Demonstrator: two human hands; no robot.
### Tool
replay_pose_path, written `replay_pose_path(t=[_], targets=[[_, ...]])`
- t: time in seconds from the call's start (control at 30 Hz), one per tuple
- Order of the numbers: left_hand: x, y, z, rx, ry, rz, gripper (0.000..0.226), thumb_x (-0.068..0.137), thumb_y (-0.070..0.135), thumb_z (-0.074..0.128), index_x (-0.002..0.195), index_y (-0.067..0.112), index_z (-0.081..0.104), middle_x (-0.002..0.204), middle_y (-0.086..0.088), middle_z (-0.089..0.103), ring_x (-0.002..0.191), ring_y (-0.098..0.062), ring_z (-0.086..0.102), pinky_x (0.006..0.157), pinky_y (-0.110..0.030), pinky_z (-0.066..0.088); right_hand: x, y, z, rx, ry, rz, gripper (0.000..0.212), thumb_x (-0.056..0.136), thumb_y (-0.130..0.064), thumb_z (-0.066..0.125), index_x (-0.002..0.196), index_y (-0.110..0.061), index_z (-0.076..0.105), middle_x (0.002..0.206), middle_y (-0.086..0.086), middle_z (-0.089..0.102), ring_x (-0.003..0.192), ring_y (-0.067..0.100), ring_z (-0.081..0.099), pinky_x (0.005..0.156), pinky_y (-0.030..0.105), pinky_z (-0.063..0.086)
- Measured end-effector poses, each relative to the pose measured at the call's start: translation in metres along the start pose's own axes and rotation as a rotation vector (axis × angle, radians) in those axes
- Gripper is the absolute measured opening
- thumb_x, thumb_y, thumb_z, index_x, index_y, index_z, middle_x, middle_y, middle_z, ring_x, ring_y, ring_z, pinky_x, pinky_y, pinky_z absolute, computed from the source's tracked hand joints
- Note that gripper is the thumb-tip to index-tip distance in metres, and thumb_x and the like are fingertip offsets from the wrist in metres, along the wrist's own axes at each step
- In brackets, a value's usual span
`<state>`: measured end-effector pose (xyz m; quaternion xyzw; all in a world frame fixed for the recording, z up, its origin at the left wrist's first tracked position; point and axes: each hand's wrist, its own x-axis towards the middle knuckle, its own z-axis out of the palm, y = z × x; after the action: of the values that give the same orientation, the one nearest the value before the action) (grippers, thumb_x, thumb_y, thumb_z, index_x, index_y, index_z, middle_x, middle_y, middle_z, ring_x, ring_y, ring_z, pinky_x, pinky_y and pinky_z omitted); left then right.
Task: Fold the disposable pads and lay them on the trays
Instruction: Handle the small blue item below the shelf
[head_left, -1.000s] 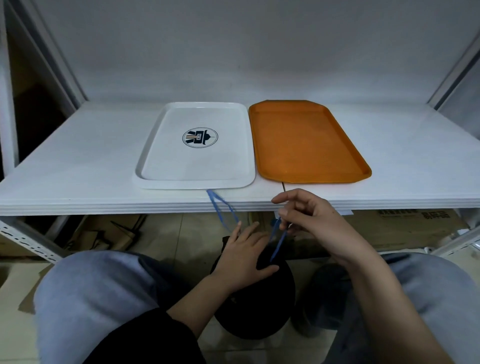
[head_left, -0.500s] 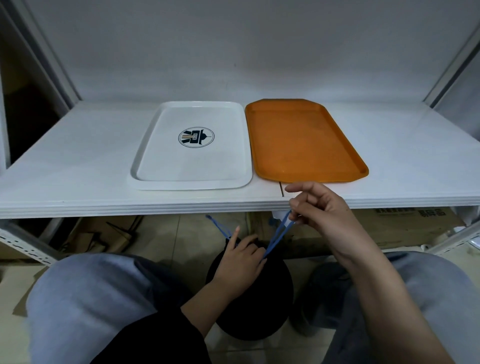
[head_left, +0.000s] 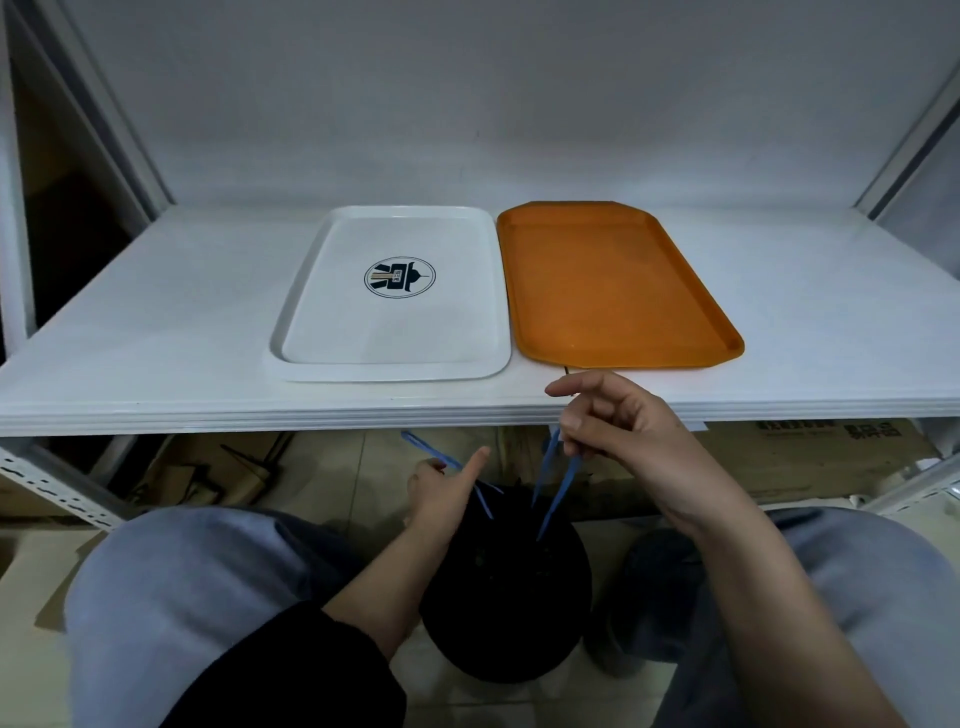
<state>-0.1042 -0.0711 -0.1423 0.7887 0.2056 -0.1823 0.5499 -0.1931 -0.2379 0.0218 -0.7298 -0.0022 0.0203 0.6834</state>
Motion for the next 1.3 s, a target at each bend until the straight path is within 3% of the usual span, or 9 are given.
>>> replay_pose_path(t=[0.13, 0.23, 0.4, 0.57, 0.7, 0.97, 1.1, 1.2, 1.3], targets=[[0.004, 0.01, 0.004, -0.212, -0.086, 0.042, 0.012, 0.088, 0.01, 0.06, 0.076, 0.011, 0.057, 0.079, -0.01, 0.06, 0.076, -0.023, 0.057, 0.07, -0.028, 0.047, 0.0, 0.002, -0.003, -0.008, -0.037, 0.004, 0.023, 0.089, -0.008, 0.059, 0.11, -0.015, 0.062, 0.073, -0.004, 0.061, 0.071, 0.012, 0.06, 0.069, 0.02, 0.048], [-0.013, 0.016, 0.002, -0.29, -0.109, 0.187, 0.028, 0.093, -0.007, 0.042, 0.077, 0.01, 0.056, 0.073, -0.008, 0.057, 0.068, -0.019, 0.055, 0.073, -0.027, 0.05, 0.001, 0.004, -0.003, 0.006, -0.001, 0.01, 0.022, 0.089, -0.007, 0.059, 0.109, -0.015, 0.061, 0.071, -0.006, 0.063, 0.069, 0.009, 0.059, 0.064, 0.02, 0.043], [-0.053, 0.032, -0.019, -0.201, -0.206, 0.49, 0.02, 0.097, 0.003, 0.043, 0.087, 0.013, 0.057, 0.057, 0.0, 0.05, 0.05, -0.004, 0.05, 0.054, -0.013, 0.042, 0.009, 0.008, 0.005, 0.124, 0.128, 0.04, 0.017, 0.088, -0.006, 0.06, 0.102, -0.015, 0.064, 0.069, -0.004, 0.066, 0.064, 0.008, 0.058, 0.058, 0.018, 0.039], [-0.083, 0.06, -0.04, -0.143, -0.225, 0.694, 0.017, 0.097, 0.01, 0.048, 0.081, 0.006, 0.055, 0.059, -0.002, 0.051, 0.054, -0.005, 0.049, 0.055, -0.018, 0.042, 0.016, 0.01, 0.02, 0.142, 0.202, 0.036, 0.011, 0.091, -0.005, 0.057, 0.094, -0.013, 0.065, 0.066, -0.002, 0.063, 0.063, 0.01, 0.059, 0.055, 0.016, 0.045], [-0.094, 0.071, -0.045, 0.05, -0.143, 0.845, 0.013, 0.091, 0.022, 0.057, 0.078, 0.02, 0.058, 0.072, -0.008, 0.059, 0.064, -0.012, 0.052, 0.059, -0.026, 0.04, 0.017, 0.013, 0.032, 0.108, 0.232, 0.037, 0.008, 0.091, -0.008, 0.058, 0.094, -0.012, 0.064, 0.065, -0.005, 0.065, 0.064, 0.008, 0.063, 0.058, 0.017, 0.049], [-0.098, 0.079, -0.045, 0.093, -0.046, 0.886, 0.022, 0.084, 0.013, 0.067, 0.078, 0.033, 0.06, 0.07, 0.008, 0.063, 0.066, -0.003, 0.057, 0.059, -0.015, 0.044, 0.017, 0.011, 0.037, 0.183, 0.205, 0.191, 0.012, 0.094, -0.016, 0.055, 0.102, -0.013, 0.064, 0.089, 0.005, 0.07, 0.075, 0.012, 0.07, 0.073, 0.026, 0.057], [-0.094, 0.079, -0.043, 0.281, 0.066, 1.066, 0.012, 0.081, 0.02, 0.07, 0.09, 0.025, 0.065, 0.085, 0.01, 0.054, 0.071, 0.001, 0.056, 0.063, -0.024, 0.049, 0.016, 0.012, 0.044, 0.231, 0.155, 0.178, 0.014, 0.094, -0.016, 0.054, 0.106, -0.015, 0.062, 0.094, 0.007, 0.073, 0.087, 0.016, 0.07, 0.08, 0.028, 0.057], [-0.089, 0.068, -0.043, 0.21, 0.076, 1.141, 0.031, 0.079, 0.026, 0.069, 0.109, 0.023, 0.06, 0.099, 0.008, 0.049, 0.084, 0.005, 0.053, 0.073, -0.014, 0.046, 0.017, 0.011, 0.046, 0.241, 0.167, 0.151, 0.016, 0.094, -0.01, 0.055, 0.109, -0.014, 0.061, 0.09, 0.005, 0.075, 0.086, 0.011, 0.07, 0.077, 0.024, 0.055], [-0.069, 0.037, -0.039, 0.101, 0.025, 1.02, 0.056, 0.073, 0.043, 0.065, 0.123, 0.027, 0.045, 0.119, 0.006, 0.046, 0.109, -0.004, 0.05, 0.094, -0.015, 0.039, 0.018, 0.009, 0.042, 0.16, 0.188, 0.137, 0.017, 0.094, -0.009, 0.052, 0.103, -0.017, 0.064, 0.081, -0.002, 0.074, 0.078, 0.006, 0.067, 0.074, 0.025, 0.047]])
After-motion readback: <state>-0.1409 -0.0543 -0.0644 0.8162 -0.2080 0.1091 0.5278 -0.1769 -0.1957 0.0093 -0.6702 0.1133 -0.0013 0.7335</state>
